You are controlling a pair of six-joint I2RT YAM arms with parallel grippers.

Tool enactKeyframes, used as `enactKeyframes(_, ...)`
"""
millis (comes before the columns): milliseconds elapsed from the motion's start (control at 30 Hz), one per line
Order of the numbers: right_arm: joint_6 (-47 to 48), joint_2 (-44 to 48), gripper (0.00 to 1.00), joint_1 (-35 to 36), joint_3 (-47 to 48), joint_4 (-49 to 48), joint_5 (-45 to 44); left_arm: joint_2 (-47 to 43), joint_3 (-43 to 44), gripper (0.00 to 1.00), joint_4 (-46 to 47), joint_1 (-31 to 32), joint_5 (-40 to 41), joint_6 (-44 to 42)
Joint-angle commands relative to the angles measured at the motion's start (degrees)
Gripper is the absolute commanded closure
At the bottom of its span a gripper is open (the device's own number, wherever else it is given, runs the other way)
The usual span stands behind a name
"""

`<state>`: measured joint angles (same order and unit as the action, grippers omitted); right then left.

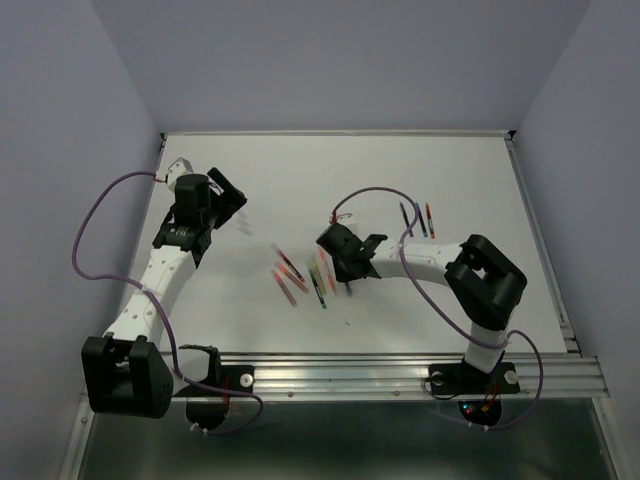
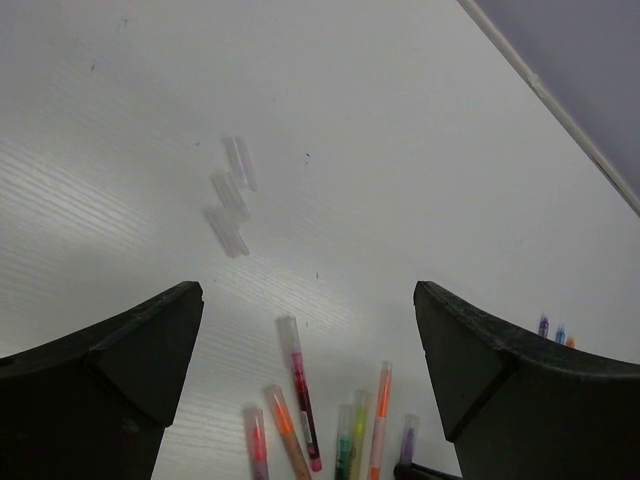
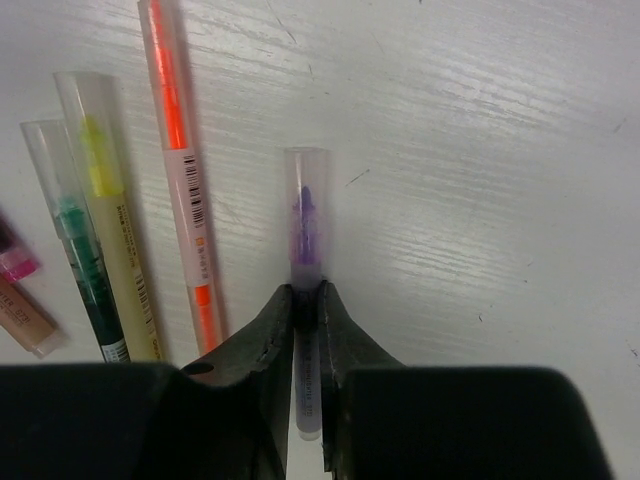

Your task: Open the pen caps

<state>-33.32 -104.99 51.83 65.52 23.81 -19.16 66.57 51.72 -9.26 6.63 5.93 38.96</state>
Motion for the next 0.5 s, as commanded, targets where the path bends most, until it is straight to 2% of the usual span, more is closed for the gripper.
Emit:
enactKeyframes(0,0.71,0.48,0.99,0.46,-2.23,3.79,-2.01,-1.96,-0.92,0.01,2.05,-0.31,-1.71,-1.17)
enactKeyframes(100,4.48,2.42,0.99,0.46,-1.45,3.35,-5.09,-1.97,-1.54,0.01,3.80,-0.31,-6.27,-1.86)
enactKeyframes(167,8.77,5.31,0.99,0.46,-1.62,0.37,-5.36,-2.14,-2.50,0.01,6.60,-0.13,-12.75,-2.22)
enactKeyframes(267,13.96,10.13,0.99,-1.20,-3.11,-5.07,0.06,-2.58,-3.56,0.01,10.12,1.36,-18.13,-2.22)
enactKeyframes(467,18.72,14.37,0.99,-3.93,-3.29,-9.75,5.70,-2.58,-3.65,0.01,13.47,5.93,-21.66,-1.52)
